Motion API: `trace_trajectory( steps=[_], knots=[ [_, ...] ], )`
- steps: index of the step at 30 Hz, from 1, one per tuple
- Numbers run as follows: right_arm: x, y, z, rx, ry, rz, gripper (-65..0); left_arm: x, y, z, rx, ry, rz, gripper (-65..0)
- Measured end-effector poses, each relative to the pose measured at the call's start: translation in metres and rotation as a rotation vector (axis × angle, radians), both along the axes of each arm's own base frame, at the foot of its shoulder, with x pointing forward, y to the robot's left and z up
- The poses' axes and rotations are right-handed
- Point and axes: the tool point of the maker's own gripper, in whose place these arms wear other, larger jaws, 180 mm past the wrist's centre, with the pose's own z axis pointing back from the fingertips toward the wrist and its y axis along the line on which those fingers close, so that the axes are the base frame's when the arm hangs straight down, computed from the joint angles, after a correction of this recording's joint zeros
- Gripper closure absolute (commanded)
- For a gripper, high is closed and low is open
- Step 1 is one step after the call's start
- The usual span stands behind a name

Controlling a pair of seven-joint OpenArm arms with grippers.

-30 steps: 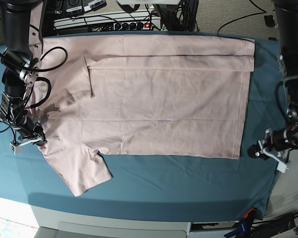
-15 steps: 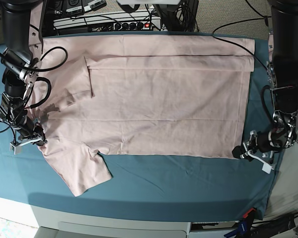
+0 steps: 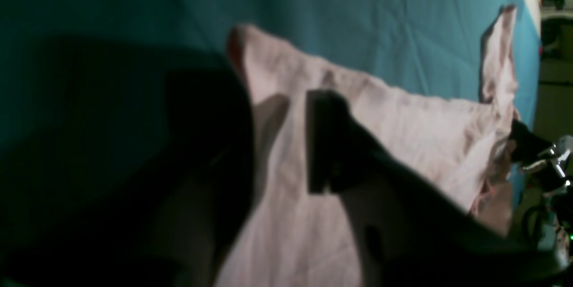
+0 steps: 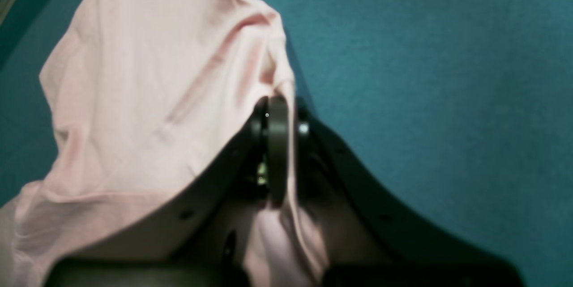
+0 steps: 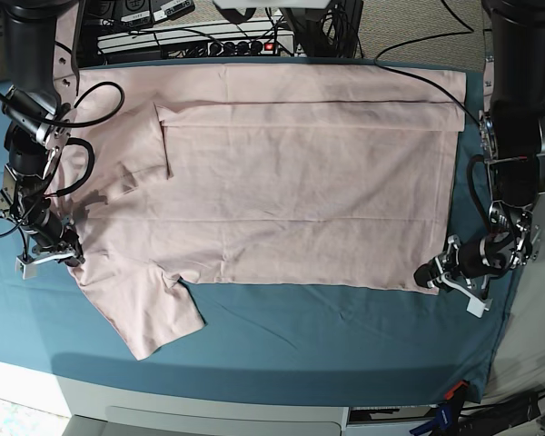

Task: Fold the T-shirt properly
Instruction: 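Grasp the shirt's side edge near the hem with the left gripper, then lift and fold the side edge over the shirt body with both grippers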

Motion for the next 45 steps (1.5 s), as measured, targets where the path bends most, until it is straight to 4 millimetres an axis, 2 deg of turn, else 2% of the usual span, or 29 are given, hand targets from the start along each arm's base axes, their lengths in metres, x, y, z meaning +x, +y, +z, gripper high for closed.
trace_trajectory(
  steps=[2, 5, 8, 15, 22, 31, 38, 45],
  knots=[
    [-0.001, -0.002, 0.0, -0.002, 0.001, -0.002, 0.0, -0.001, -0.002, 0.001, 0.0, -0.021, -0.024, 0.0],
    [-0.002, -0.004, 0.003, -0.007, -0.006, 0.01, 0.0, 0.0, -0.003, 0.004, -0.023, -0.034, -0.019, 0.0],
    [-0.001, 0.001, 0.017, -0.029, -0.059, 0.105, 0.0, 0.001, -0.002, 0.008, -0.037, -0.049, -0.017, 0.0],
    [-0.007, -0.018, 0.045, -0.104, -0.075, 0.132, 0.0, -0.006, -0.018, 0.032, -0.171, -0.112, -0.114, 0.0],
    [-0.033, -0.025, 0.052, -0.17, -0.082, 0.164, 0.0, -0.013, 0.003, 0.04, -0.181, -0.1, -0.108, 0.0],
    [-0.056, -0.012, 0.054, -0.197, -0.081, 0.227, 0.0, -0.028, 0.019, 0.066, -0.316, -0.099, -0.137, 0.0],
    [-0.071, -0.001, 0.063, -0.195, -0.054, 0.295, 0.0, -0.06, 0.034, 0.05, -0.265, -0.01, -0.197, 0.0],
    [-0.09, -0.002, 0.08, -0.246, -0.024, 0.362, 0.0, -0.089, 0.026, 0.034, -0.192, -0.004, -0.286, 0.0]
  ],
)
